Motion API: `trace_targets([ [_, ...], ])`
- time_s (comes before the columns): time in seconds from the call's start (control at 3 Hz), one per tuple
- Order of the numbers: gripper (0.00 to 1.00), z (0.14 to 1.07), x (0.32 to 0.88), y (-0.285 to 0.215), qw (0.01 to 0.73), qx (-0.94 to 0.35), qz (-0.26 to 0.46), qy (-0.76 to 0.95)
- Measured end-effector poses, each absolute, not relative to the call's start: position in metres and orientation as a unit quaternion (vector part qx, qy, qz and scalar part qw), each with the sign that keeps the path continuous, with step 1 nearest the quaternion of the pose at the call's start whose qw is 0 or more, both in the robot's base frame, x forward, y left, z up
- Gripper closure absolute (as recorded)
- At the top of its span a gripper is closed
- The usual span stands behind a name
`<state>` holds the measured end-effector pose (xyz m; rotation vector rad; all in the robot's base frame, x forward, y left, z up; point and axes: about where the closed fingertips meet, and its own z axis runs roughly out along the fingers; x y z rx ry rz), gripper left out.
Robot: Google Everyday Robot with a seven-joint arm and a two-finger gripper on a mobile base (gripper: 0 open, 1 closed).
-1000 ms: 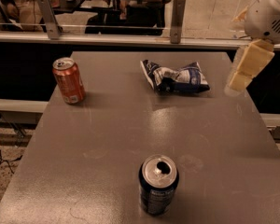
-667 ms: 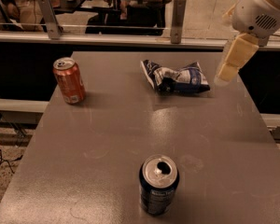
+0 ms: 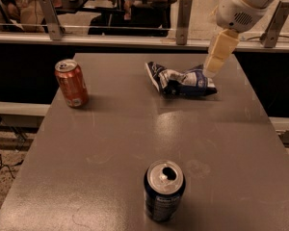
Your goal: Move blue chip bag near coke can
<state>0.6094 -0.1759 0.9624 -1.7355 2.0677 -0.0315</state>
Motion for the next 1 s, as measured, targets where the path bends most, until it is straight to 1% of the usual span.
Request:
trace_targets([
  [0.33,0.0,0.943,0.634,-0.168,0.206,-0.634,-0.002,0.746],
  [0.67,0.0,0.921,0.644,-0.161,0.191,-0.638,0.01,0.746],
  [1.0,0.0,0.891,0.639,-0.154,0.169,-0.641,0.025,0.748],
])
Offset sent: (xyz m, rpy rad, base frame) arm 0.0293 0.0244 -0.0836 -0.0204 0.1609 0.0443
